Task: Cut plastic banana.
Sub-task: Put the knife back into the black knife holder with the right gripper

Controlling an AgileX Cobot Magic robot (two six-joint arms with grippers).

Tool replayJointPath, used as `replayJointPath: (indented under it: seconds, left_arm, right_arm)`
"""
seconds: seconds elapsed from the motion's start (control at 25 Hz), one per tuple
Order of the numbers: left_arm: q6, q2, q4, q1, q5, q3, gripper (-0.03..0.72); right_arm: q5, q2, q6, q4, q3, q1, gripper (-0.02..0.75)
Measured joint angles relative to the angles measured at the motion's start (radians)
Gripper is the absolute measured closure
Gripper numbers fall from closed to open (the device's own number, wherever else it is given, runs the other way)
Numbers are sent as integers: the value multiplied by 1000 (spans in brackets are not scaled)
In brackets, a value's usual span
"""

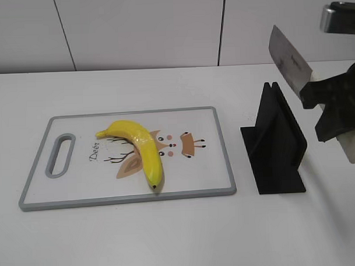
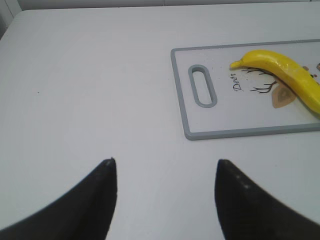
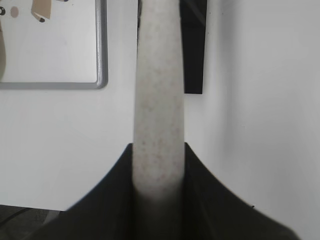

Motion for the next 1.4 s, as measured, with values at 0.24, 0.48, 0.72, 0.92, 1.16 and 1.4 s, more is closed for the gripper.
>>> replayJointPath:
  seconds: [0.24,0.48,0.72,0.92,1.16,1.4]
  left_arm:
    - [0,0,0,0,0,0,109]
    - [0,0,0,0,-2,0,109]
    - [0,0,0,0,-2,0,109]
    - [0,0,0,0,-3,0,109]
    - [0,0,0,0,-3,0,109]
    - [0,0,0,0,-3,0,109]
  right_arm:
    - [-1,81,0,2,0,0,571]
    - [-3,147,0,9,0,0,571]
    - [-3,159,-15,50,0,0,571]
    - [0,177,-18,54,0,0,571]
    - [7,213,-23,58,0,0,571]
    - [7,214,-23,58,0,0,571]
